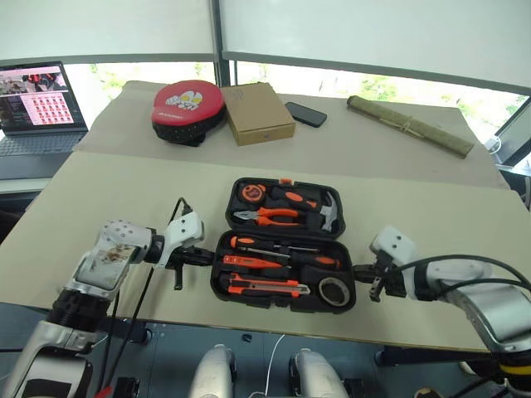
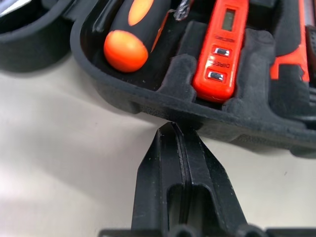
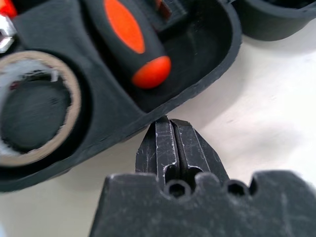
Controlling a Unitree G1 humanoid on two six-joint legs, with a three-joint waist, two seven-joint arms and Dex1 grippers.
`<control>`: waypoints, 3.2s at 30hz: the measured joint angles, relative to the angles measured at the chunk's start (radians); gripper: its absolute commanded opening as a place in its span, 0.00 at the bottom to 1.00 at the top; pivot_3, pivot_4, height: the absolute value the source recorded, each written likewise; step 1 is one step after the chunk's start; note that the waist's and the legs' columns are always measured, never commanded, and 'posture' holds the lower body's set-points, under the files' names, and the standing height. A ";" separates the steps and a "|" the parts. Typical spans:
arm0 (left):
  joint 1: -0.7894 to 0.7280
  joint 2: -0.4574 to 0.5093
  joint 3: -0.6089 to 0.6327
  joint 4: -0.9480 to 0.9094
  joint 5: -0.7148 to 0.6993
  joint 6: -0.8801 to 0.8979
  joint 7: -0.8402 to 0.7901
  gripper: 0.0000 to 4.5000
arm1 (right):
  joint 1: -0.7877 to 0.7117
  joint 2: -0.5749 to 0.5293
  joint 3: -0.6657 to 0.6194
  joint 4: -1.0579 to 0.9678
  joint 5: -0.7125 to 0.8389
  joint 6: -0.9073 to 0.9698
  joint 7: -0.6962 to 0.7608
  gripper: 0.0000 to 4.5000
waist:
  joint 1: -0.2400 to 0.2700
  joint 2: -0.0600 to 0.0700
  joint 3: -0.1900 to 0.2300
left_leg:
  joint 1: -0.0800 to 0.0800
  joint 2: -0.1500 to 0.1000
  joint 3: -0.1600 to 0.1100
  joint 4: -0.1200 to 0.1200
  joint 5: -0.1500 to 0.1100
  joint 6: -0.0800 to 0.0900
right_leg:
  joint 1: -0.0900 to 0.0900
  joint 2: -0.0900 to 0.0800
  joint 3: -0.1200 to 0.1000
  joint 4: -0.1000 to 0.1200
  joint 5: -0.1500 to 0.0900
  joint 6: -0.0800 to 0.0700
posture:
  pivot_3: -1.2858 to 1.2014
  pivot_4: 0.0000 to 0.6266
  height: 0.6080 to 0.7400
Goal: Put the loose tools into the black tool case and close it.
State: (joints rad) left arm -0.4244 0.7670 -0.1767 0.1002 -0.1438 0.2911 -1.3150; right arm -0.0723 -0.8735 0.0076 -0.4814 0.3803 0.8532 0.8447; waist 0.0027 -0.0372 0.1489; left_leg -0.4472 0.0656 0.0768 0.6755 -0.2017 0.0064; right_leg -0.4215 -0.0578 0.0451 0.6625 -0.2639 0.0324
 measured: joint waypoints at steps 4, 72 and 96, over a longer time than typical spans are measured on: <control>-0.010 0.031 0.000 0.041 0.004 -0.042 0.004 0.00 | 0.042 -0.002 -0.034 -0.020 0.017 0.001 -0.009 0.00 | -0.004 0.000 0.000 | 0.002 0.001 0.001 0.000 0.000 0.000 | 0.001 0.000 0.000 0.001 0.000 -0.001 | 0.52 0.24 1.00; -0.052 -0.344 0.208 0.106 -0.010 -0.222 0.464 0.00 | -0.074 0.299 -0.096 0.207 -0.195 -0.520 -0.280 0.01 | -0.002 -0.001 0.002 | -0.006 -0.002 -0.001 0.000 0.002 0.000 | -0.003 -0.001 -0.001 -0.001 0.003 0.001 | 0.52 0.24 1.00; 0.005 -0.032 0.307 0.176 -0.119 -0.116 0.372 0.67 | 0.804 -0.046 -0.361 -0.220 0.111 -0.829 -0.015 0.07 | 0.011 -0.004 0.001 | 0.028 0.002 0.007 -0.009 -0.002 -0.010 | 0.020 -0.003 -0.001 -0.009 -0.007 -0.003 | 0.52 0.24 1.00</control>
State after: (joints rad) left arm -0.4191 0.7350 0.1306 0.2765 -0.2629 0.1748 -0.9426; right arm 0.7313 -0.9195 -0.3535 -0.7009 0.4915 0.0239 0.8298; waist 0.0137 -0.0413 0.1494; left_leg -0.4194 0.0676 0.0838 0.6666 -0.2038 -0.0032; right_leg -0.4015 -0.0612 0.0445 0.6536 -0.2710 0.0292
